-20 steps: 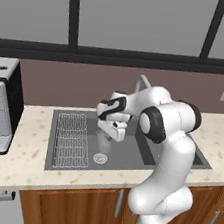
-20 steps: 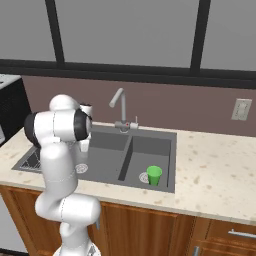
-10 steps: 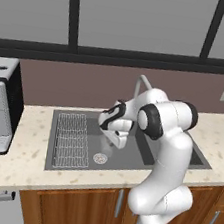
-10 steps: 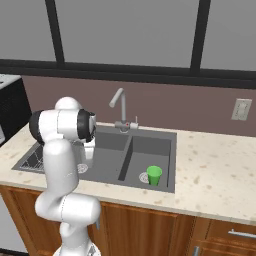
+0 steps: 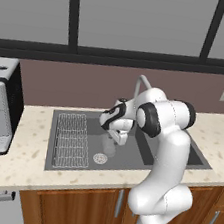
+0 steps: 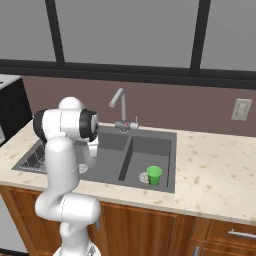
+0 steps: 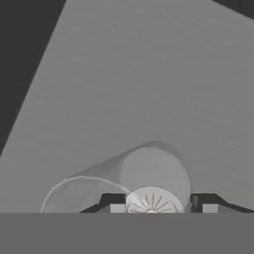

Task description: Move any existing items from the left basin to the right basin for drying. Then move the glass cup from the counter to the left basin of the sink for washing.

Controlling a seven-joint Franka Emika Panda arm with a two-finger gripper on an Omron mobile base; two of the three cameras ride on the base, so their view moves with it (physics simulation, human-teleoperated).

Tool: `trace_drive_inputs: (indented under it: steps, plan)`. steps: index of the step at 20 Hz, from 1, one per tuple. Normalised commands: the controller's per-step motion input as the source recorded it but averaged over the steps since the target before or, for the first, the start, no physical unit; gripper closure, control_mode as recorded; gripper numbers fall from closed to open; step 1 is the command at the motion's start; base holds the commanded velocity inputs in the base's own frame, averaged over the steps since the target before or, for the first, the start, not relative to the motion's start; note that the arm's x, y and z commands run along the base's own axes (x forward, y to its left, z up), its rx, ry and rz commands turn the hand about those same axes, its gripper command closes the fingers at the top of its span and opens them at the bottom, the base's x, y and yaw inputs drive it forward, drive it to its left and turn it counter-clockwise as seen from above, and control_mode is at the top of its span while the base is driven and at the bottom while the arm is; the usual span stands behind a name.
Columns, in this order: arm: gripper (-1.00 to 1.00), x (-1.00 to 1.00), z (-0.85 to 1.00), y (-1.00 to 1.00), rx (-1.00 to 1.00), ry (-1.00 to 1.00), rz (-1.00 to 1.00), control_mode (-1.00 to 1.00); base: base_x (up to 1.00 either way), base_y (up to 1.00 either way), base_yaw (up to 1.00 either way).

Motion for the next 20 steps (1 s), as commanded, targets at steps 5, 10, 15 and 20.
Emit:
trace_drive_inputs:
  steps: [5, 10, 15, 20]
  plan:
    - [1.0, 0.15, -0.38, -0.14, 0.0, -0.07, -0.02, -1.0, 0.0, 0.0, 0.0]
    - [1.0, -0.01, -0.31, -0.2, 0.0, -0.09, -0.01, -1.0, 0.0, 0.0, 0.0]
    - [-1.0, -0.17, -0.21, -0.17, 0.0, -0.15, 0.0, -1.0, 0.0, 0.0, 0.0]
    - [-1.0, -0.08, 0.0, -0.17, 0.0, -0.18, -0.01, -1.0, 0.0, 0.0, 0.0]
